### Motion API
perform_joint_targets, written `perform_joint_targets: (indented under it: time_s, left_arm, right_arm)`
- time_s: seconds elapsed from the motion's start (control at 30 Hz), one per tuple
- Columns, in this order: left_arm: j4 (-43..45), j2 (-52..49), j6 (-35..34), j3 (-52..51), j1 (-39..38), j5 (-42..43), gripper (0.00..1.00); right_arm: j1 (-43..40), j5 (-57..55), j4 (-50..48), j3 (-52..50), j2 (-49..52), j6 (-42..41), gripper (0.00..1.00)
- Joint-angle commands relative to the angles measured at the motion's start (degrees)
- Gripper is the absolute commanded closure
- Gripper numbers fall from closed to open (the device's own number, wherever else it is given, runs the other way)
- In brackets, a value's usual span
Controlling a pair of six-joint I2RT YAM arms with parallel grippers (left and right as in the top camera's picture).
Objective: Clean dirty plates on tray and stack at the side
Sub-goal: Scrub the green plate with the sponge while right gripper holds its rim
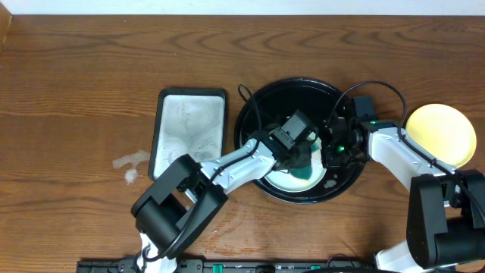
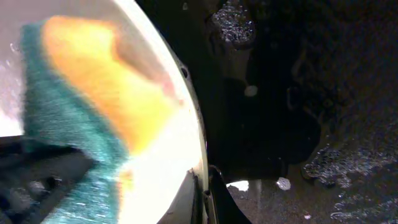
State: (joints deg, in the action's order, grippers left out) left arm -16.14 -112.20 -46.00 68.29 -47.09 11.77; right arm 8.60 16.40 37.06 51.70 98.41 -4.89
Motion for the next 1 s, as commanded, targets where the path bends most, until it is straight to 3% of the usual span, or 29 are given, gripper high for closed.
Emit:
perform_joint_targets:
  time_s: [0.0,0.2,0.4,0.53,0.73,0.97]
  left_arm:
    - [-10.5,-2.8,2.9,-3.7,1.9,-16.1,0.93]
    - [-22.4,-1.1,5.8,-0.2,2.3,-35.6,0.93]
    - [-23.2,-1.1,8.0,2.3,2.3,-36.9,0.93]
    - [-18.8,-1.2,8.0,2.2,2.3,-27.9,0.93]
    - [-5.0,-1.4,8.0,2.0,2.1,1.0,0.92]
    - [1.0,-4.0,5.9,2.0,0.7,9.3,0.93]
  right_arm:
    - [0.9,-4.4,1.2,-1.8,2.4,2.3,0.99]
    - [0.9,-4.6,1.4,-1.8,2.4,2.9,0.99]
    - [0.9,-4.6,1.5,-1.8,2.4,2.9,0.99]
    - [0.9,-4.8,1.5,-1.8,2.4,3.3,0.99]
    - [0.9,-5.6,1.8,-1.8,2.4,3.3,0.99]
    - [0.9,-5.7,1.9,-1.8,2.4,3.3,0.99]
